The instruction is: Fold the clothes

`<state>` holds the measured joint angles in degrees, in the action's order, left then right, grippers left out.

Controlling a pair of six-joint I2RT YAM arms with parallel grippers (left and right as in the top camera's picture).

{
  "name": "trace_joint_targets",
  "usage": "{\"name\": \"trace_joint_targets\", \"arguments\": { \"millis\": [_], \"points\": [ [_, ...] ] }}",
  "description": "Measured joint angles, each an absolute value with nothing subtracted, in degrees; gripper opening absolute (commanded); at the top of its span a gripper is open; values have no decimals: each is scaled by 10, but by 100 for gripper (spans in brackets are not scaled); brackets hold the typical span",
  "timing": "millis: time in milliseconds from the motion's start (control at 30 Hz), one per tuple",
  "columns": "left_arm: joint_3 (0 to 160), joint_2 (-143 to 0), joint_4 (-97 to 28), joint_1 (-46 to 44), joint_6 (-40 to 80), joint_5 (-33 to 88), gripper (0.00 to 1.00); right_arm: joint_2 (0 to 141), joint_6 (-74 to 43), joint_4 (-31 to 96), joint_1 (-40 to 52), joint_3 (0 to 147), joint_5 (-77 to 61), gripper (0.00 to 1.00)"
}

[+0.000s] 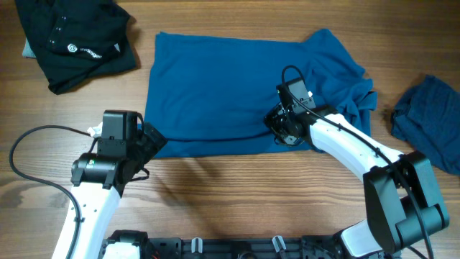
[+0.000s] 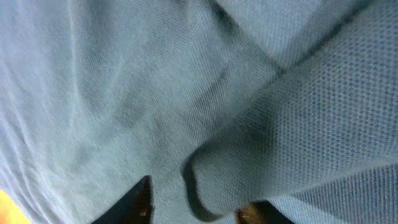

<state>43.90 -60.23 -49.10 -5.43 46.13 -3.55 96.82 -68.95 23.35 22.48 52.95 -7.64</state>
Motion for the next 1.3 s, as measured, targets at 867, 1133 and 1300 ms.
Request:
{"name": "trace_joint_targets", "arguments": {
  "millis": [867,1133,1300],
  "points": [
    [439,-602,-482,-54,406,21,100,948,-548,217,199,543,-46,30],
    [439,-635,-418,-57,405,85,100,874,-473,314,199,566,-106,26],
    [440,-715,-399,-96,392,97,69,874,-451,354,199,566,-133,27]
  ]
}}
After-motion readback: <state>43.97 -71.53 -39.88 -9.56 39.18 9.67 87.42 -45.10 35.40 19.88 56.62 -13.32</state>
